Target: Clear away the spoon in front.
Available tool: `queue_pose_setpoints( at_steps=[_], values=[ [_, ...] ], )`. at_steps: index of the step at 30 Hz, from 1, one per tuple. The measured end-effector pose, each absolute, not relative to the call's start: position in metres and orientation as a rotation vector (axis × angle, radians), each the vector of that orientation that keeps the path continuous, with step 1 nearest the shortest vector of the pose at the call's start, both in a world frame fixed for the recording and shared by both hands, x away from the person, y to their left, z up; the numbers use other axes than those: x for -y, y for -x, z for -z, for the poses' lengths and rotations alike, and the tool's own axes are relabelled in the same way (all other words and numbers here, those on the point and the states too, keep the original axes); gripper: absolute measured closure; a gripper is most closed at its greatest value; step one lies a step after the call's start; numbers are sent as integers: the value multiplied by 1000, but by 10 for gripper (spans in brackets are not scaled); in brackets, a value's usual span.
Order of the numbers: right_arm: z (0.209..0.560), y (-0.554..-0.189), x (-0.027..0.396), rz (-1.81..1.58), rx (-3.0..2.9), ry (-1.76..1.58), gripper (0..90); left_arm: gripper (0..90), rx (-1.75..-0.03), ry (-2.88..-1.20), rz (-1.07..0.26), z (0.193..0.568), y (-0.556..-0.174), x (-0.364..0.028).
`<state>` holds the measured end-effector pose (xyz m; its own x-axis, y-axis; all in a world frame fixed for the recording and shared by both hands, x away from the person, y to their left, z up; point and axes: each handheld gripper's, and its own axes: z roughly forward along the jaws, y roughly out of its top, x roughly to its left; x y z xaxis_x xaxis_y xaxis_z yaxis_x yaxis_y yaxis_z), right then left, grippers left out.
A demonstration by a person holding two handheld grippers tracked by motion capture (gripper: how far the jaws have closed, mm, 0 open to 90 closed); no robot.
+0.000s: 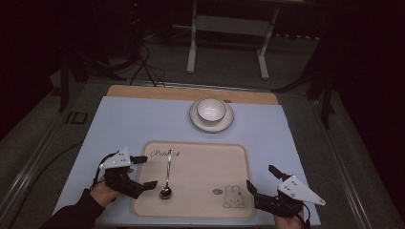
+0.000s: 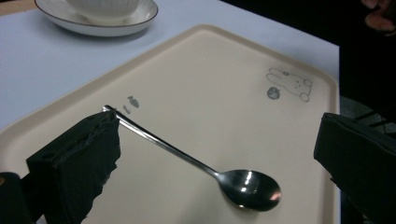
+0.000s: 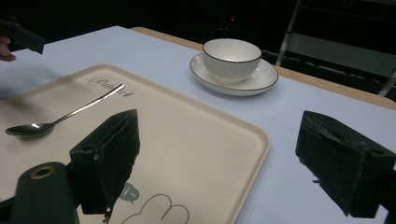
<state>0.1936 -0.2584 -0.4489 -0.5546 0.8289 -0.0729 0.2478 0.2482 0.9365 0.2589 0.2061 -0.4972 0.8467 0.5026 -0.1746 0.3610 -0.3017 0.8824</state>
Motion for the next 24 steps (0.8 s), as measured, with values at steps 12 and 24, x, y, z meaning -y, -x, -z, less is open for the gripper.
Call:
queue_pose_setpoints(
  at_steps=[12, 24],
  values=[
    [450, -195, 258, -1307, -1958, -970, 136, 9, -723, -1865, -195, 502, -263, -219],
    [450, -195, 258, -1307, -1961, -973, 136, 10, -770, -1844, -232, 504, -265, -226]
  ],
)
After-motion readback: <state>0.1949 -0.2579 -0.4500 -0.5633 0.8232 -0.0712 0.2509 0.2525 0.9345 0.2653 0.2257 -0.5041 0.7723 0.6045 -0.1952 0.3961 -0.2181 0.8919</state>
